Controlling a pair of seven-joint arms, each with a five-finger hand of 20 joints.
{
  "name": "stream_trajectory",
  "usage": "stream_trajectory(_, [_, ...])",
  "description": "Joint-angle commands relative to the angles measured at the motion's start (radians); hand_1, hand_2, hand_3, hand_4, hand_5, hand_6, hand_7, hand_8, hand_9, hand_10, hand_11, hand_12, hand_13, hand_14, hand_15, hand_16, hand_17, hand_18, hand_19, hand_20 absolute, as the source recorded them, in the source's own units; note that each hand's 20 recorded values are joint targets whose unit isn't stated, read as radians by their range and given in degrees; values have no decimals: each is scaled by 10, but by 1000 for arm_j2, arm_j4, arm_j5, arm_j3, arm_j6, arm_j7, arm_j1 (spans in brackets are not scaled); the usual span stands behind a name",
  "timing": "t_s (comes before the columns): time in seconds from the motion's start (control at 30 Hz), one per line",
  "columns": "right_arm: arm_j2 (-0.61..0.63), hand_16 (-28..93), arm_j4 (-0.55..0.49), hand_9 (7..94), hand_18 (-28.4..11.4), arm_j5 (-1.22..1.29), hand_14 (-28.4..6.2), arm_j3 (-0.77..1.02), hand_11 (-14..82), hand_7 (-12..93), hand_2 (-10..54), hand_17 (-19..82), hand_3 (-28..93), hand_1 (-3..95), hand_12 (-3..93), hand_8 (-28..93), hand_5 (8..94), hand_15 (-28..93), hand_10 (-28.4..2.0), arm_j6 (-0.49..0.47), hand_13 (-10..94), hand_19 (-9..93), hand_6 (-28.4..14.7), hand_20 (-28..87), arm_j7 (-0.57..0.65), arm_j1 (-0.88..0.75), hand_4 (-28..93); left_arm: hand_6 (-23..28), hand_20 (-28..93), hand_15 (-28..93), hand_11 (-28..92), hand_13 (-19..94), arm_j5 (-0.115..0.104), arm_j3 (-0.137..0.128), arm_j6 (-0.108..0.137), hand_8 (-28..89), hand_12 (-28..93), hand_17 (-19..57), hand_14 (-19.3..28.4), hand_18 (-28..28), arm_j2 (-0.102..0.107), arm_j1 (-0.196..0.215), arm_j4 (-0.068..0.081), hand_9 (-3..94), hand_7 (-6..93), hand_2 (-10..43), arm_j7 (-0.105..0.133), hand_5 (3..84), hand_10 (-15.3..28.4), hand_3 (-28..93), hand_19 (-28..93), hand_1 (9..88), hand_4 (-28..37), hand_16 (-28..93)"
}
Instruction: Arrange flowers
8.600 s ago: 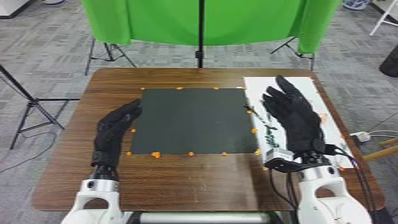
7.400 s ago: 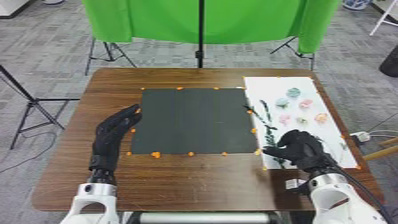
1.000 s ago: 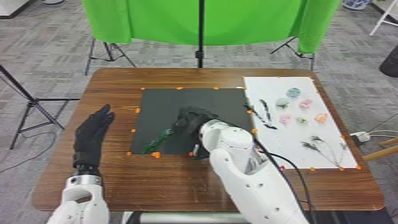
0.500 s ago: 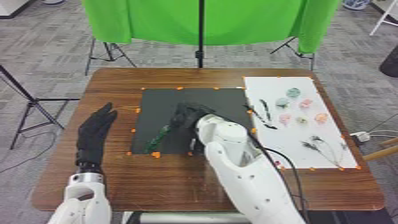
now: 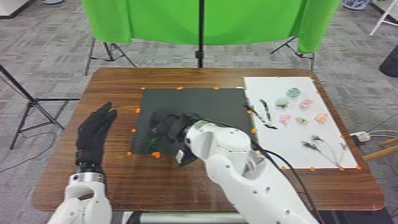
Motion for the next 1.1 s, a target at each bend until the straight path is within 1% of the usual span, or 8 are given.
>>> stream_trajectory(0.03, [-52,302,48,890,-121,-136,-44,-60,431,110,152,692,725,227,270,-85,577,617,-143,-78,937,932,4,580,-72,11,99,33,201,91,164,325,-48,8,18,-61,143,83,132,98,-21,12,5,429,103,41,10,474,130,663,28,179,-283,17])
stream_trajectory(0.1, [-66,302,66,890,-123,-173,-44,-59,432,106,160,693,729,229,271,-85,553,620,-142,-95,937,932,5,582,-84,9,108,33,200,92,166,327,-54,11,21,-62,143,83,133,99,-21,9,7,430,104,43,11,474,131,662,28,179,-283,17])
stream_trajectory(0.27, [-82,300,89,891,-124,-227,-44,-56,437,108,166,695,732,229,272,-87,523,628,-142,-138,937,932,13,587,-95,8,117,33,201,93,168,329,-57,15,22,-62,143,83,134,98,-23,6,8,431,106,43,9,473,131,664,29,175,-283,18])
stream_trajectory(0.43, [-72,298,90,892,-122,-244,-42,-70,441,110,170,697,731,228,273,-90,517,634,-141,-179,937,932,19,592,-99,5,121,32,201,93,170,330,-65,12,26,-62,142,83,135,98,-29,10,6,432,107,44,11,473,131,664,30,175,-283,18])
stream_trajectory(0.5, [-64,297,86,892,-123,-251,-42,-77,444,111,171,697,730,228,273,-91,517,636,-141,-189,937,932,21,594,-102,5,121,32,201,93,172,330,-63,10,26,-63,142,83,135,98,-29,10,6,432,107,44,10,473,132,665,30,174,-283,18])
stream_trajectory(0.67, [-41,294,75,892,-124,-229,-42,-78,446,114,173,698,728,227,272,-92,518,639,-140,-186,937,932,22,598,-86,11,122,32,201,93,172,330,-62,8,27,-63,142,83,134,98,-30,9,6,432,107,44,10,473,131,666,30,175,-283,18])
stream_trajectory(0.83, [-14,292,55,893,-125,-194,-42,-80,447,113,172,699,729,224,272,-93,525,640,-140,-179,937,932,21,600,-56,20,123,32,202,94,172,330,-63,1,27,-63,142,84,134,98,-32,23,0,433,108,43,11,473,132,667,30,175,-283,18])
stream_trajectory(1.1, [13,289,39,894,-124,-176,-41,-80,448,111,169,701,730,221,270,-91,535,644,-140,-176,937,932,16,601,-40,21,128,32,202,93,173,329,-61,-2,24,-62,143,84,135,98,-29,24,-2,432,107,42,9,473,130,668,30,174,-283,18])
